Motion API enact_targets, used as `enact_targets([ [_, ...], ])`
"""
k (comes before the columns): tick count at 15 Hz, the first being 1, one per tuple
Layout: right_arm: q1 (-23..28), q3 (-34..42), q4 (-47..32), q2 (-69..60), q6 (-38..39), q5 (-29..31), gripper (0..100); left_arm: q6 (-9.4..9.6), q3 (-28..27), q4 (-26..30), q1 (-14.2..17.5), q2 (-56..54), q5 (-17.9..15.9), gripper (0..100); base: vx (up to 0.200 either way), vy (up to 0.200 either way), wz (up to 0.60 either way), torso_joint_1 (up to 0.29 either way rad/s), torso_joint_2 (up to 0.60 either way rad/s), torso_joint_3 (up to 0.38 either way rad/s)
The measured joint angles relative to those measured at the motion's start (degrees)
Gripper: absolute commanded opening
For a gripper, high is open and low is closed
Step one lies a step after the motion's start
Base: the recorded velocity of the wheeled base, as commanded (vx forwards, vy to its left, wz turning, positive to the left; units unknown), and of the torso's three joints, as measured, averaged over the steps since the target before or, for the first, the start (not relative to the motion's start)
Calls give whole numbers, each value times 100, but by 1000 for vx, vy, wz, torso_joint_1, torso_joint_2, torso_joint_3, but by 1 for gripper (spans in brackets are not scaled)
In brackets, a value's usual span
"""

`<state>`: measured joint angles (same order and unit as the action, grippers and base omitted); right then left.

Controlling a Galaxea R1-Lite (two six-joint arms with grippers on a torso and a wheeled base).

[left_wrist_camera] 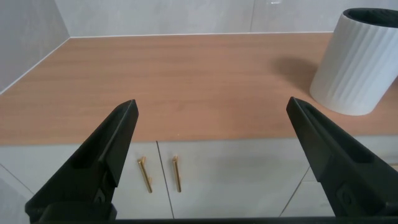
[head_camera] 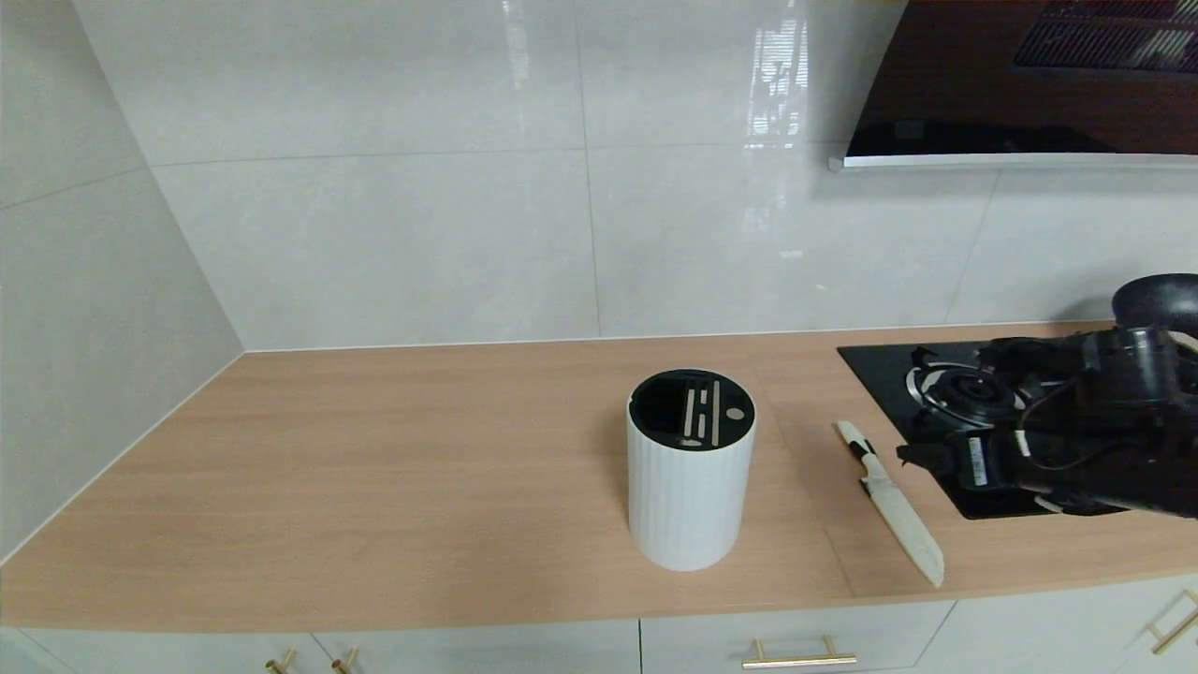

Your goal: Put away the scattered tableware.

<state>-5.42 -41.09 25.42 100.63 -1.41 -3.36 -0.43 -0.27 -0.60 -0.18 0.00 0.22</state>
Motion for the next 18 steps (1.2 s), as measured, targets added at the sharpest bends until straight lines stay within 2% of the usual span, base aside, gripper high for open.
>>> enact_targets([
  [3, -138, -96, 1158, 1193, -83, 197, 100, 0, 0, 0, 0, 0, 0, 100, 0, 0, 0, 0, 0, 0],
  [8, -39, -196, 2499, 2623, -116, 388, 100, 0, 0, 0, 0, 0, 0, 100, 0, 0, 0, 0, 0, 0],
  [18, 216, -477, 3024, 3500, -145, 423, 100, 0, 0, -2, 0, 0, 2, 100, 0, 0, 0, 0, 0, 0],
])
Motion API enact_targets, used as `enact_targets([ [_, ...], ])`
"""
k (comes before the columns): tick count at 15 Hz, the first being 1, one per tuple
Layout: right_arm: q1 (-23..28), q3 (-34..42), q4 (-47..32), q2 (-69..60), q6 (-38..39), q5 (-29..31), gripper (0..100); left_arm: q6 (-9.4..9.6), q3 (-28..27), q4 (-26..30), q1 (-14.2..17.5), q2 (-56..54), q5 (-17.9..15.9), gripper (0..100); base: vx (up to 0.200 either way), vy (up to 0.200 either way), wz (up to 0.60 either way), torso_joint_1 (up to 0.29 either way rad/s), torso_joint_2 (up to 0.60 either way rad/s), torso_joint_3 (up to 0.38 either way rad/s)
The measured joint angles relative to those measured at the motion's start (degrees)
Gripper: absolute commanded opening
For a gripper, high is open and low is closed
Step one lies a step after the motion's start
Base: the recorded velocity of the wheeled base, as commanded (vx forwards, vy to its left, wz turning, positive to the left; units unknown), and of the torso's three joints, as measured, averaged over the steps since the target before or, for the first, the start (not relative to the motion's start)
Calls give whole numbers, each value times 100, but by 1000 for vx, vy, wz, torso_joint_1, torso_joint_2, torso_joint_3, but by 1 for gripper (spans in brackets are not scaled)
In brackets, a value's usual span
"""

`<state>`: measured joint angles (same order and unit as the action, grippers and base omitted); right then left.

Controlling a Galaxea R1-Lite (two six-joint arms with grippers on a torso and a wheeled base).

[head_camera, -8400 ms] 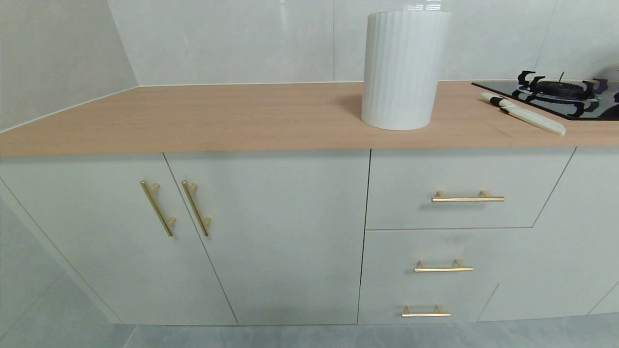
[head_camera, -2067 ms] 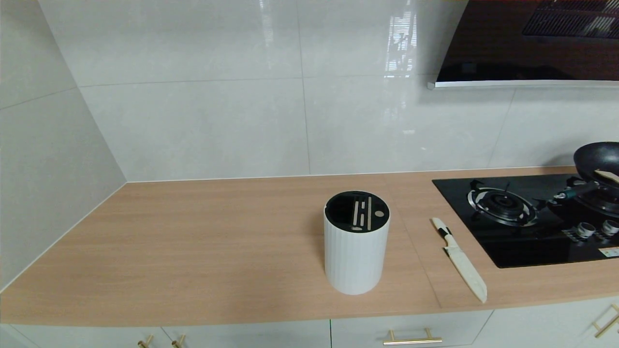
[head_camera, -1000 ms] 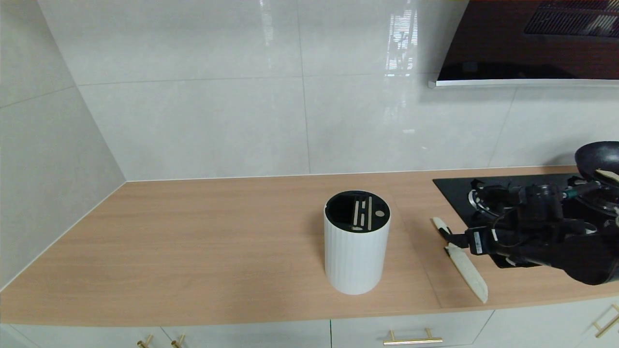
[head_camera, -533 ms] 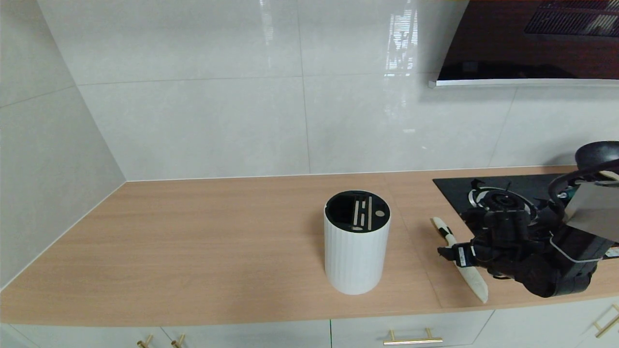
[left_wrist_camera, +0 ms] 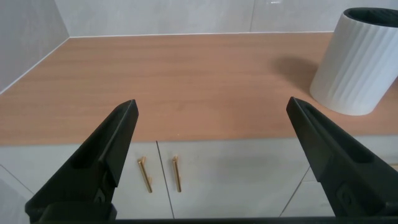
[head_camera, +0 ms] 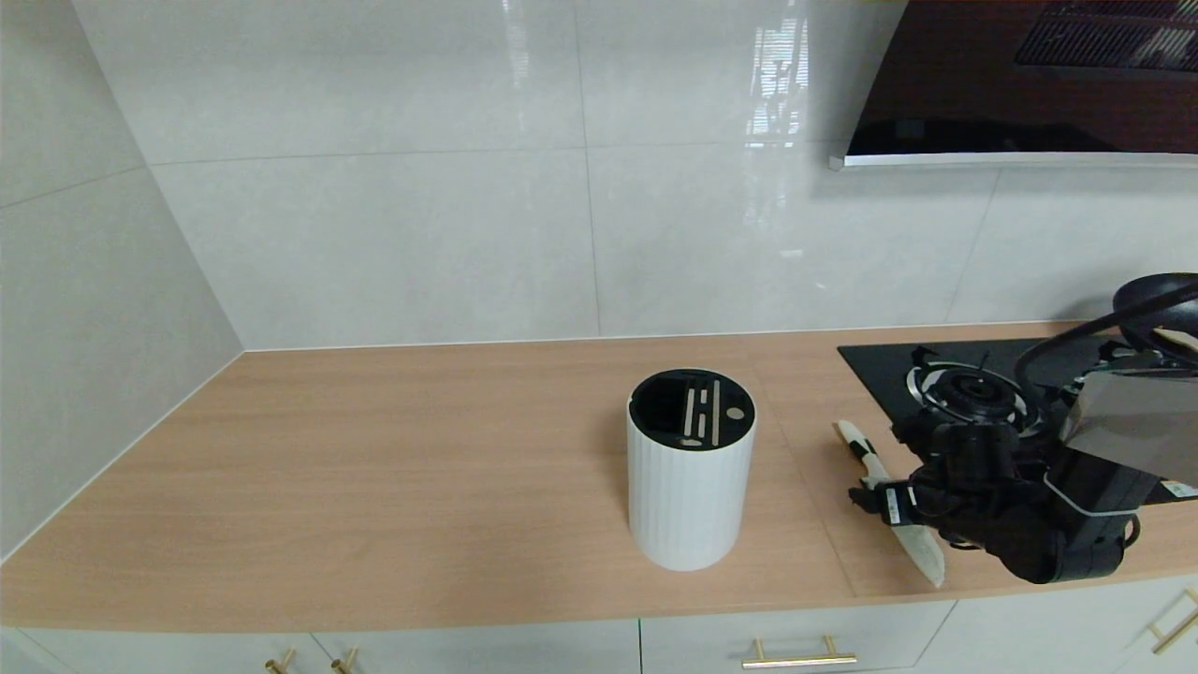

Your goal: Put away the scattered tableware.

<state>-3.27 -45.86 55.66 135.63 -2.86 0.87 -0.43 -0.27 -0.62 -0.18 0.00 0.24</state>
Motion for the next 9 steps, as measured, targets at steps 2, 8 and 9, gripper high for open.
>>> enact_targets([
  [2, -1, -6, 44, 39, 7, 2, 100, 0, 0, 2, 0, 0, 0, 100, 0, 0, 0, 0, 0, 0],
  [8, -23, -83, 190, 130, 16, 63, 100, 0, 0, 0, 0, 0, -2, 100, 0, 0, 0, 0, 0, 0],
  [9, -32, -89, 201, 141, 16, 94, 100, 0, 0, 2, 0, 0, 0, 100, 0, 0, 0, 0, 0, 0],
])
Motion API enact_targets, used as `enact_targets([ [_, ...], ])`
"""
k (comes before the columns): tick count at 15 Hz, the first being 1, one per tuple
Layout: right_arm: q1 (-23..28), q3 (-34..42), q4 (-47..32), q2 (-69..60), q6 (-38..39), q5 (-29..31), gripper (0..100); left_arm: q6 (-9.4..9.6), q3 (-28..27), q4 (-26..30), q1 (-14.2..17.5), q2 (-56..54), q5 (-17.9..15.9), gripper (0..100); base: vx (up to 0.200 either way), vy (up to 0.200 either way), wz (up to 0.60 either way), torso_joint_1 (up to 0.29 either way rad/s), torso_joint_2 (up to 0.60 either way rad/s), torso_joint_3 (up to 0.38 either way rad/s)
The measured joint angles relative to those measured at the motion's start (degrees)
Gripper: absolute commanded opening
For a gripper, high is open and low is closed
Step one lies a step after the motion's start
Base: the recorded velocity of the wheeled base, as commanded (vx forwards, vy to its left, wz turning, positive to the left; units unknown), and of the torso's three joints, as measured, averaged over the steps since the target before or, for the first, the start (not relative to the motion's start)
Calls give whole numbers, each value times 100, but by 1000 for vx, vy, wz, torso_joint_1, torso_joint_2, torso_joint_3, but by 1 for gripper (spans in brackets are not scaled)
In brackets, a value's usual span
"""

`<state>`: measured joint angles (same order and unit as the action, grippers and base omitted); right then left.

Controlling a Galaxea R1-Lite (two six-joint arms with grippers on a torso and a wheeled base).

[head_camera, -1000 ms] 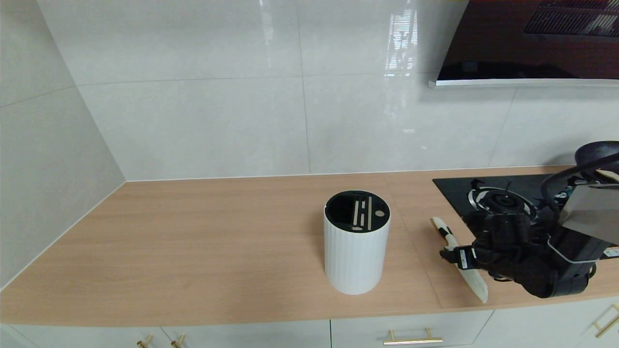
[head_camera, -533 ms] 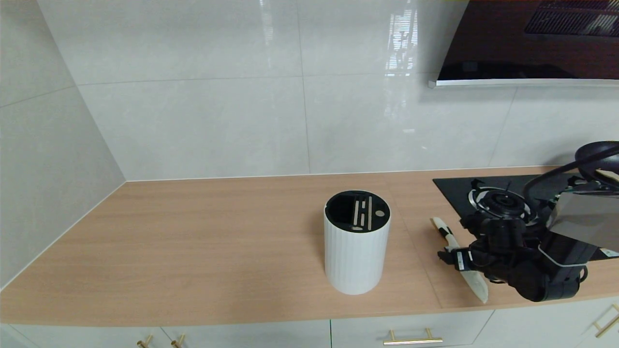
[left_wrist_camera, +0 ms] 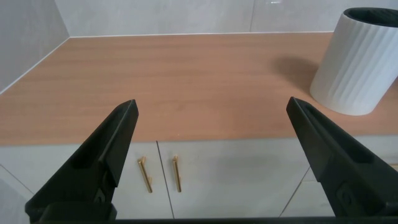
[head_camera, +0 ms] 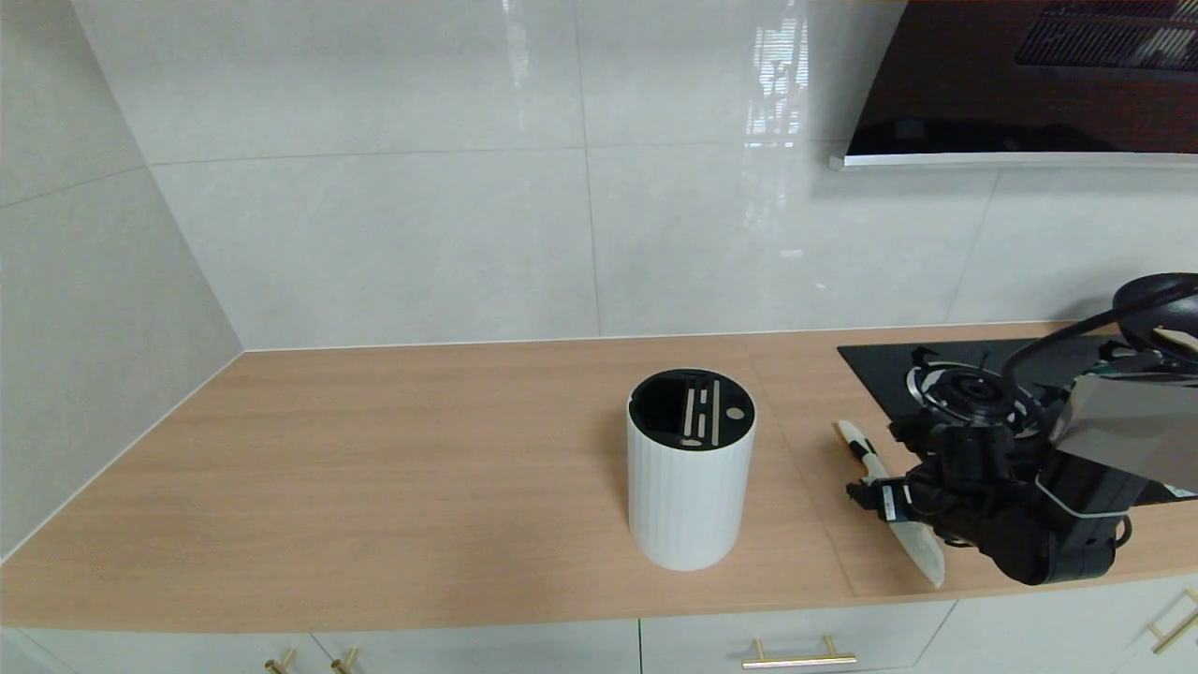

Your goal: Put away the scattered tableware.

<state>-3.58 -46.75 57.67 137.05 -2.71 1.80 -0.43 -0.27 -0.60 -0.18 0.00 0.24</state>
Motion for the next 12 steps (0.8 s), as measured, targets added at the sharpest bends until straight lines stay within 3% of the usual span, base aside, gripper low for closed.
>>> enact_targets([
  [11, -71, -44, -1, 79, 15, -2, 100, -1, 0, -2, 0, 0, 0, 100, 0, 0, 0, 0, 0, 0],
  [12, -71, -49, -1, 91, 17, -2, 0, 2, 0, -2, 0, 0, 0, 100, 0, 0, 0, 0, 0, 0],
])
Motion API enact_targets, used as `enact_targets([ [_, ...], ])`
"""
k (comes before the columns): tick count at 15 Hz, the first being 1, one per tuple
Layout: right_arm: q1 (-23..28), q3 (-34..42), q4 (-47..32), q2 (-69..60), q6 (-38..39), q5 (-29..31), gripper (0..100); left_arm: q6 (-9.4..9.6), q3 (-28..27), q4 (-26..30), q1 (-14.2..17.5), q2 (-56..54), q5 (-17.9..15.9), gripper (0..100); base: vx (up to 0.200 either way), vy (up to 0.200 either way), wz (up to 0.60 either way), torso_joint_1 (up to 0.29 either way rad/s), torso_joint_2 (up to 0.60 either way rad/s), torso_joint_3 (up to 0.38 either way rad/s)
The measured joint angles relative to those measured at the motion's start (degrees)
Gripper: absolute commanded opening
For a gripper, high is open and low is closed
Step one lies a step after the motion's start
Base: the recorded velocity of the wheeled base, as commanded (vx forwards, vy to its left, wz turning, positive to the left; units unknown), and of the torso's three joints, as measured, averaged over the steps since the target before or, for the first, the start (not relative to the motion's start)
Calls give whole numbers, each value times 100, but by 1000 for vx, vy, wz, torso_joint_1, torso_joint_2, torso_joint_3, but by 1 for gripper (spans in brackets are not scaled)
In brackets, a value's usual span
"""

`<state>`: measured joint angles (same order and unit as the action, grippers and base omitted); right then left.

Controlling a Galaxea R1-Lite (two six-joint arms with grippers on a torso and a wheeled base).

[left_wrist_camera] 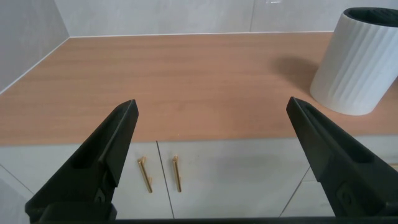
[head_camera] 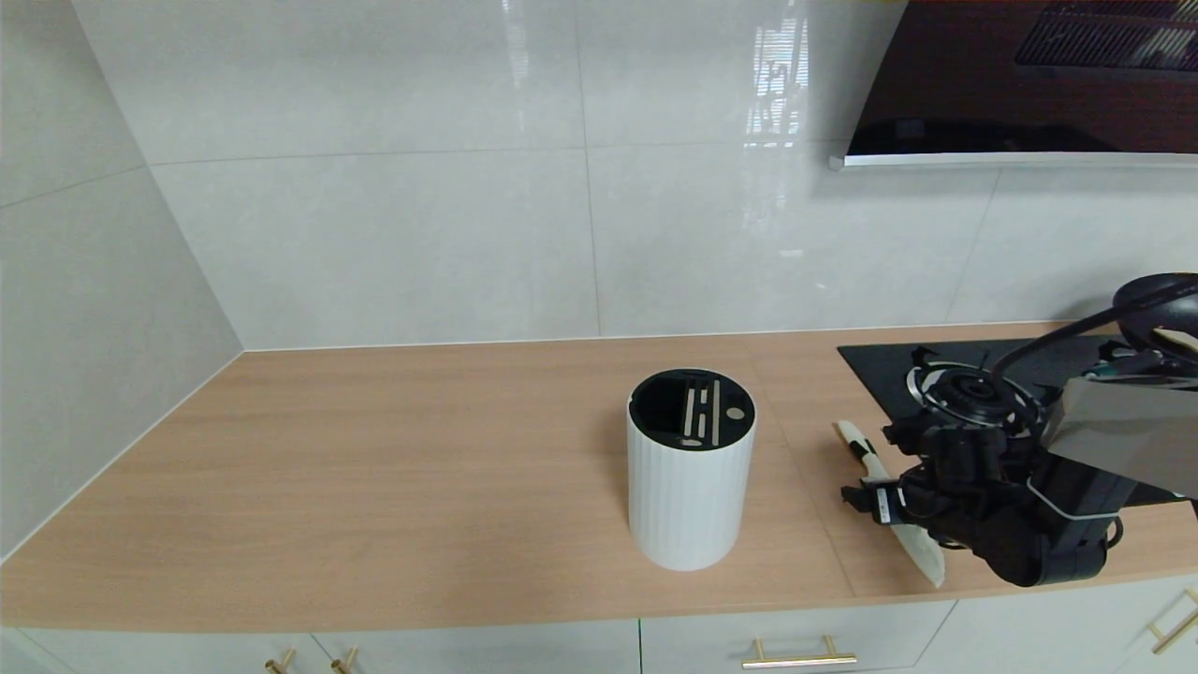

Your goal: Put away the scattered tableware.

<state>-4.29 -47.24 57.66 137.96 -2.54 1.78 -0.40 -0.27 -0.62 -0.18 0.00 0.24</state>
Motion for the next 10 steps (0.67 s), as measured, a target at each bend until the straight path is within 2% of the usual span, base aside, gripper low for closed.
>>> enact_targets([
  [10, 9, -5, 20, 134, -15, -26, 0, -2, 0, 2, 0, 0, -2, 100, 0, 0, 0, 0, 0, 0],
])
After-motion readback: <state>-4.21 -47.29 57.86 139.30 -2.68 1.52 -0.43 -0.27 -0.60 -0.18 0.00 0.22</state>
